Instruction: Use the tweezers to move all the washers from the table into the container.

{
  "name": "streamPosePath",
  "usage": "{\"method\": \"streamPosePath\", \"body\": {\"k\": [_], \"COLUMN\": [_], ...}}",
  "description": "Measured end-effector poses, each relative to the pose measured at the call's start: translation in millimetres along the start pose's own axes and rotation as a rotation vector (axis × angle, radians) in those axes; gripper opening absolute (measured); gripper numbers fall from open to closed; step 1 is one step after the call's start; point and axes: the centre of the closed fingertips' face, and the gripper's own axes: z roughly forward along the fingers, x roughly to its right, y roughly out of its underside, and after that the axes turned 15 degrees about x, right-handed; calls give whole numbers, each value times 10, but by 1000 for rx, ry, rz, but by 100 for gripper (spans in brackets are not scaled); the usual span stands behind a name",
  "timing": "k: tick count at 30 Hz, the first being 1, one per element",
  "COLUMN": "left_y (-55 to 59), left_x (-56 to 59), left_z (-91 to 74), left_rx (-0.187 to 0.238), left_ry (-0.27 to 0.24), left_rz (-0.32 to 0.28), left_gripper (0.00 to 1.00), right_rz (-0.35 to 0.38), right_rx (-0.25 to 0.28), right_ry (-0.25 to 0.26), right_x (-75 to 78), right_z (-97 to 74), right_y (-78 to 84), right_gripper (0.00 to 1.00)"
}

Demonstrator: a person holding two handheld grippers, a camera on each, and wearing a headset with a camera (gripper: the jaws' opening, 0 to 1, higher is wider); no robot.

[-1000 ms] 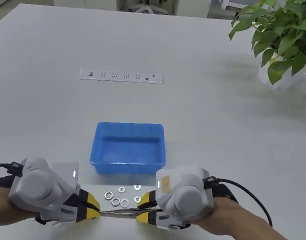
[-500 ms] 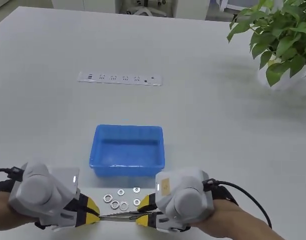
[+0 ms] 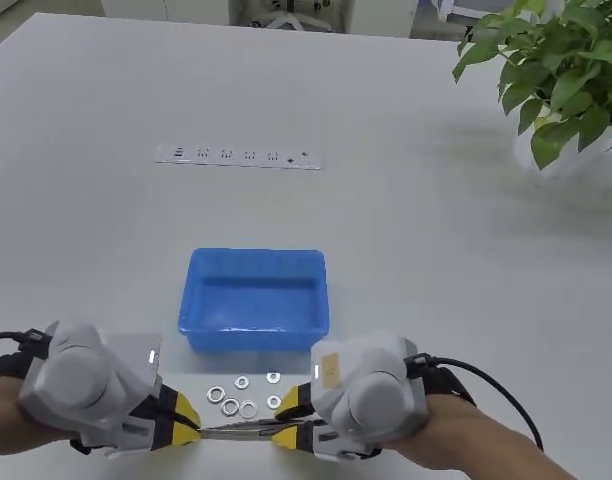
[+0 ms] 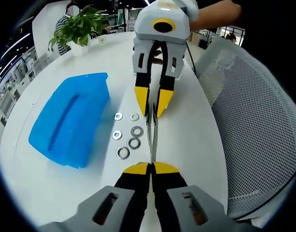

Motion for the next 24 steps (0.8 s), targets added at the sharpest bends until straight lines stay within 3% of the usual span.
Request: {"method": "streamPosePath", "body": {"k": [10, 24], "left_y": [-98, -381], "left_x": [-5, 13], "left_z": [-89, -188], "left_rx": [-7, -21], "left_ry": [-7, -4], "left_rz": [15, 48], "left_gripper": [5, 5], "right_rz": [-15, -41], "right_rx": [-8, -3], "right_ry": [-7, -22], "right_x": [-1, -13], "right_z": [-1, 80], "right_y": [1, -75], "right_gripper": [13, 14]}}
